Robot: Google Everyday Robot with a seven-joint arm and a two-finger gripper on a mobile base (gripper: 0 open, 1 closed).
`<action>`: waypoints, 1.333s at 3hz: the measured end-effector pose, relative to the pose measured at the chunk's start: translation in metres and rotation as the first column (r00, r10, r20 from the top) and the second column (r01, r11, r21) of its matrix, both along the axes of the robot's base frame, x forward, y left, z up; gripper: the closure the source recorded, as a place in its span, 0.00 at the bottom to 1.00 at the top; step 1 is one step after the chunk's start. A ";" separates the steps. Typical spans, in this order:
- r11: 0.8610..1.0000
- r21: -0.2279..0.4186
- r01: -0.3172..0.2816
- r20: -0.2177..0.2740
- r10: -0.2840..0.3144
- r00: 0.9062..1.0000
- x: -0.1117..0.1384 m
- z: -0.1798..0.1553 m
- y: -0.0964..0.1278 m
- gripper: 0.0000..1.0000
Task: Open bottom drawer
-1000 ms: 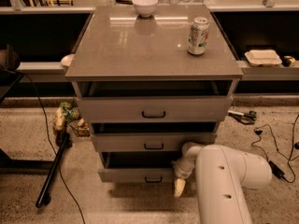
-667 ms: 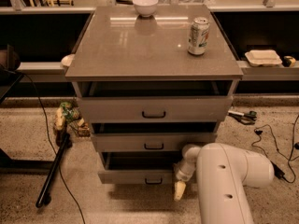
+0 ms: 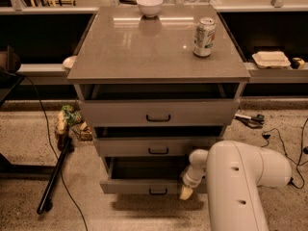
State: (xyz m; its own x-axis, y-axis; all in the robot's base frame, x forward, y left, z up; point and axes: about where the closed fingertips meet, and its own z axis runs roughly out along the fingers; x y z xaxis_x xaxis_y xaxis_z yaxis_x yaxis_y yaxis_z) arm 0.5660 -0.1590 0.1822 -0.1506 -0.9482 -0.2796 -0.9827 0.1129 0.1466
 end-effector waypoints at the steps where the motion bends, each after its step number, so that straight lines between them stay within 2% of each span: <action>1: 0.998 -0.043 0.041 0.008 -0.041 0.999 -0.025 0.016 -0.002 0.64; 2: 0.997 -0.043 0.059 0.010 -0.058 0.998 -0.039 0.020 -0.002 0.88; 3: 0.997 -0.016 0.079 0.019 -0.078 0.997 -0.059 0.023 -0.003 1.00; 4: 0.996 -0.002 0.087 0.029 -0.087 0.996 -0.069 0.026 -0.003 1.00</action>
Offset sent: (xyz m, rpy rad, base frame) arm -0.0717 -0.0053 0.0350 -0.0381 -0.0246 -0.1014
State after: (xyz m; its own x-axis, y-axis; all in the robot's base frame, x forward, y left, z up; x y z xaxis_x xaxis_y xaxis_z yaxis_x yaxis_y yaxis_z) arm 0.4974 -0.1623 0.2079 -0.2245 -0.9329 -0.2816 -0.9729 0.1985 0.1182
